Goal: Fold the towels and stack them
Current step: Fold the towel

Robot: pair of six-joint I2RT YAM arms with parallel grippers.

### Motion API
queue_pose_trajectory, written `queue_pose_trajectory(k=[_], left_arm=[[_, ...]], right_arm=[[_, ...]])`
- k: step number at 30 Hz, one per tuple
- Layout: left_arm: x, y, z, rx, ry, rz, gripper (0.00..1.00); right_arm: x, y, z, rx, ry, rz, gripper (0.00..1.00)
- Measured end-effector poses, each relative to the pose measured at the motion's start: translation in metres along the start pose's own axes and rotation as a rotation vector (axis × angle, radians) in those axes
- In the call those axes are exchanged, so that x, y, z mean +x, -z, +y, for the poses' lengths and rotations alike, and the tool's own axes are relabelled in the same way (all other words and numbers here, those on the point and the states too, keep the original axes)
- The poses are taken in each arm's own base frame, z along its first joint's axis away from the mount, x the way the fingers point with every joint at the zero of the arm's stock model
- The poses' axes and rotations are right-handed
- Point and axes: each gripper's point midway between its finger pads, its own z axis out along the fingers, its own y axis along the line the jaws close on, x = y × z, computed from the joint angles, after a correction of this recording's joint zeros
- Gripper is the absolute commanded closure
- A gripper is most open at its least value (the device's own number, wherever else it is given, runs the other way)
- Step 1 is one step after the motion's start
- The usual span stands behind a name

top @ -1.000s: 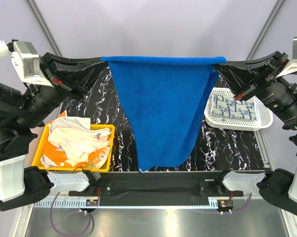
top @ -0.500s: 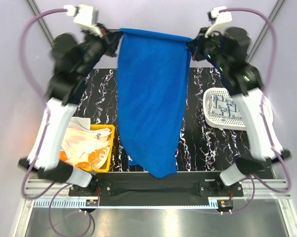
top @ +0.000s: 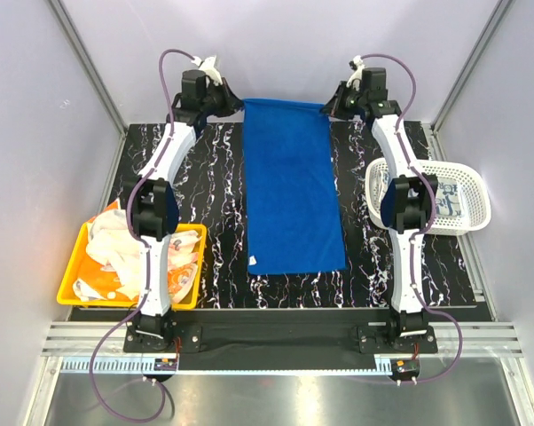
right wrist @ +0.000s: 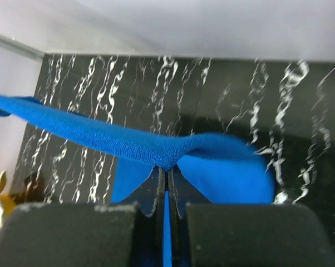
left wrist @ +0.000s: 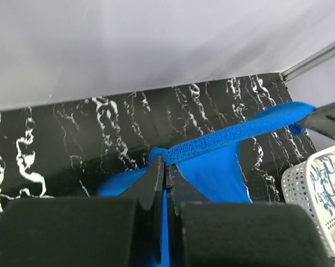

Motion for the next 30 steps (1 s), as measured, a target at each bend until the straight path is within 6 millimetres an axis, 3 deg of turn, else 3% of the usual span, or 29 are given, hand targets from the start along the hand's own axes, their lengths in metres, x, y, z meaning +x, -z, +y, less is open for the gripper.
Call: queue_pose_trajectory(k=[5, 8, 12, 15, 18, 21, 26, 30], left_arm=[[-0.001, 0.001, 0.003, 0.035, 0.027, -0.029, 1.0], [0.008, 0.004, 0.001, 0.049, 0.048, -0.027, 1.0], [0.035, 0.008, 0.008, 0.043, 0.087, 0.012, 1.0], [0.071, 0.014, 0.013, 0.019, 0.125, 0.074, 1.0], [0.105, 0.026, 0.011, -0.008, 0.153, 0.138, 1.0], [0.127, 0.037, 0.002, -0.047, 0.153, 0.184, 1.0], [0.143, 0.054, -0.025, -0.11, 0.087, 0.228, 1.0], [0.162, 0.074, -0.047, -0.149, 0.026, 0.271, 1.0]], right_arm=[[0.016, -0.008, -0.001, -0.036, -0.035, 0.017, 1.0], [0.026, -0.01, -0.005, -0.036, -0.054, 0.031, 1.0], [0.043, -0.009, -0.011, -0.018, -0.081, 0.068, 1.0], [0.056, -0.003, -0.015, 0.001, -0.101, 0.099, 1.0], [0.076, 0.01, -0.018, 0.027, -0.133, 0.144, 1.0], [0.092, 0.027, -0.018, 0.058, -0.161, 0.187, 1.0], [0.12, 0.058, -0.017, 0.102, -0.199, 0.252, 1.0], [0.156, 0.08, -0.023, 0.14, -0.237, 0.319, 1.0]])
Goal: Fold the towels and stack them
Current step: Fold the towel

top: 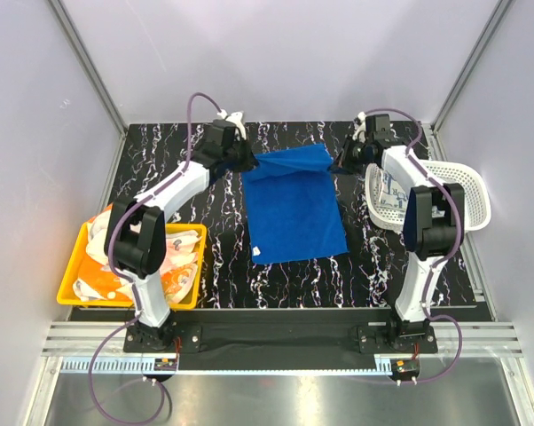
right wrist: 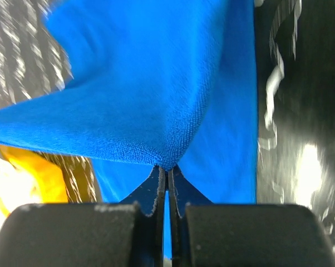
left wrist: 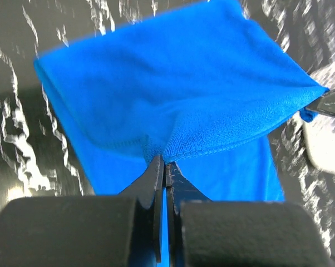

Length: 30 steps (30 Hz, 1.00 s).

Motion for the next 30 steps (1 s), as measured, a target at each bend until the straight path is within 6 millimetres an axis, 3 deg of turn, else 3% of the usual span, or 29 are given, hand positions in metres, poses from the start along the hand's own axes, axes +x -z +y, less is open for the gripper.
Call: queue_pose_trajectory(k=[4, 8, 12, 16, 25, 30], left_arm=[[0.028, 0.013, -0.002, -0.075, -0.046, 0.054, 1.0], [0.039, 0.022, 0.006, -0.153, -0.069, 0.088, 1.0], [0.045, 0.03, 0.014, -0.22, -0.089, 0.119, 1.0], [0.047, 0.038, 0.01, -0.26, -0.143, 0.141, 1.0], [0.054, 0.056, -0.002, -0.278, -0.233, 0.183, 0.9], [0.087, 0.055, 0.007, -0.288, -0.245, 0.251, 0.78]], right_arm=[[0.041, 0.003, -0.018, 0.035, -0.042, 0.078, 1.0], [0.06, 0.008, -0.023, 0.048, -0.061, 0.113, 1.0], [0.062, 0.02, -0.015, 0.027, -0.053, 0.104, 1.0], [0.066, 0.031, -0.01, 0.02, -0.045, 0.09, 1.0], [0.087, 0.031, -0.018, 0.031, -0.064, 0.125, 1.0], [0.098, 0.029, -0.026, 0.046, -0.077, 0.146, 0.99]])
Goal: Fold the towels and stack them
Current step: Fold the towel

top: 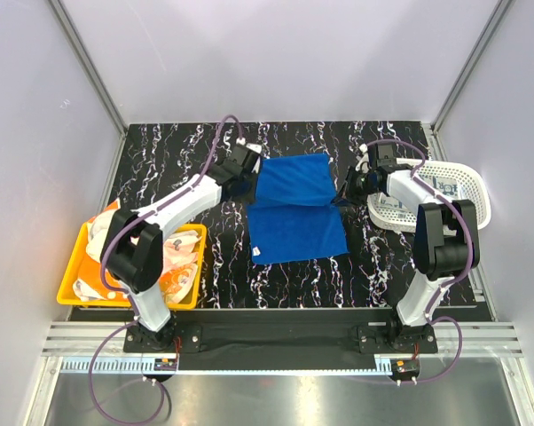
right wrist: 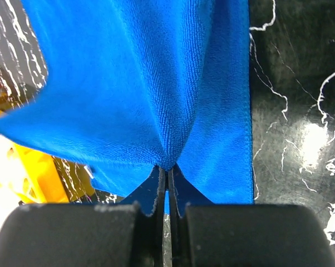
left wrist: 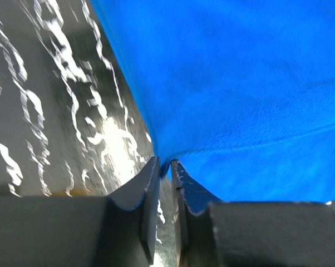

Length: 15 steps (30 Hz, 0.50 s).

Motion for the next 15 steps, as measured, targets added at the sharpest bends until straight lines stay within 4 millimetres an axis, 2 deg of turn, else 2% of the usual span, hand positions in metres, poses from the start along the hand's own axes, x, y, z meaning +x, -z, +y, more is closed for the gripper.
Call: queue_pose_trajectory(k=[6, 9, 10, 15], left_arm=[[0.051, -0.017, -0.001, 0.023, 0.033, 0.113, 0.71], [0.062, -0.022, -0.005, 0.044, 0.078, 0.127, 0.66], [0.065, -0.024, -0.006, 0.049, 0.098, 0.133, 0.59], [0.072, -0.023, -0.019, 0.105, 0.242, 0.114, 0.5]], right_arm=[[0.007, -0.003, -0.007, 0.012, -0.01, 0.013, 0.95], [0.009, -0.004, -0.009, 0.02, -0.012, 0.014, 0.95], [0.009, -0.005, -0.01, 0.024, -0.013, 0.014, 0.95], [0.011, -0.006, -0.014, 0.04, -0.016, 0.013, 0.95]])
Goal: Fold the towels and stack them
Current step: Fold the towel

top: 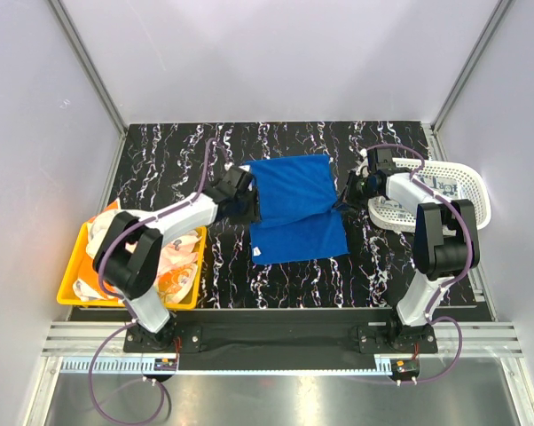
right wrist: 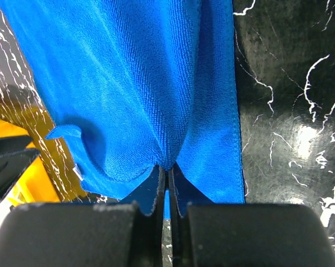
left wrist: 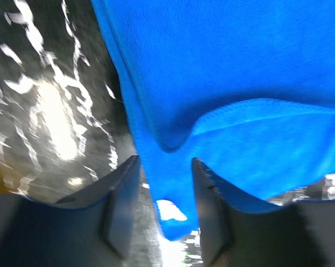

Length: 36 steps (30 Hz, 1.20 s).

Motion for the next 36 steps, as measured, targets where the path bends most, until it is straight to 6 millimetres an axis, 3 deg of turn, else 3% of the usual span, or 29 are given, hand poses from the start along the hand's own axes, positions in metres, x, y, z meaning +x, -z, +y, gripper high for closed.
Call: queue_pose_trajectory(k=[5, 12, 16, 24, 36], left_arm=[[0.004, 0.003, -0.01, 0.059, 0.196, -0.036, 0.5], [0.021, -0.009, -0.014, 0.116, 0.508, -0.04, 0.47], [0.016, -0.012, -0.02, 0.151, 0.63, -0.062, 0.46], [-0.002, -0.013, -0.033, 0.221, 0.759, -0.1, 0.46], [0.015, -0.024, -0.022, 0.177, 0.87, -0.065, 0.46]], right_arm=[[-0.001, 0.0, -0.002, 0.01, 0.0, -0.004, 0.95], [-0.001, -0.001, -0.004, 0.017, 0.0, -0.008, 0.96], [0.0, -0.001, -0.004, 0.018, -0.002, -0.007, 0.96], [-0.004, -0.002, -0.003, 0.011, 0.004, -0.02, 0.97], [-0.003, -0.003, -0.004, 0.012, 0.002, -0.017, 0.97]])
